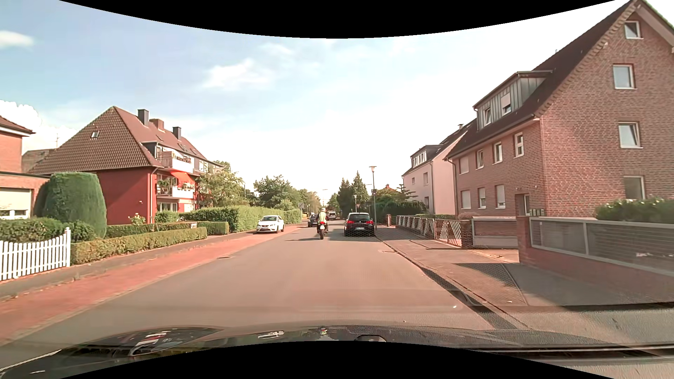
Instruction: Follow the waypoints while adhering to traffic rules and regulations
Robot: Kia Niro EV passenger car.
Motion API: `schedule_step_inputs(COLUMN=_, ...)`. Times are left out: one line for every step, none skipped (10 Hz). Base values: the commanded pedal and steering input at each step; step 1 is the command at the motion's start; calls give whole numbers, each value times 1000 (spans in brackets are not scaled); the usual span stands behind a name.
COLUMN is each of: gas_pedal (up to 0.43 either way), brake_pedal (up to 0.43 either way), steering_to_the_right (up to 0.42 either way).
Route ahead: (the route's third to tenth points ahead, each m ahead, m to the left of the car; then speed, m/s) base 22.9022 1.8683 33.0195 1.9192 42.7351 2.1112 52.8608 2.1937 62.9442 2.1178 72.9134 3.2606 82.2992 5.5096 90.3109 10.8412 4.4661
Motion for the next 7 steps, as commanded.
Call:
schedule_step_inputs(gas_pedal=39, brake_pedal=0, steering_to_the_right=1)
schedule_step_inputs(gas_pedal=39, brake_pedal=0, steering_to_the_right=-1)
schedule_step_inputs(gas_pedal=28, brake_pedal=0, steering_to_the_right=-1)
schedule_step_inputs(gas_pedal=28, brake_pedal=0, steering_to_the_right=-1)
schedule_step_inputs(gas_pedal=28, brake_pedal=0, steering_to_the_right=-1)
schedule_step_inputs(gas_pedal=28, brake_pedal=0, steering_to_the_right=-2)
schedule_step_inputs(gas_pedal=28, brake_pedal=0, steering_to_the_right=-3)
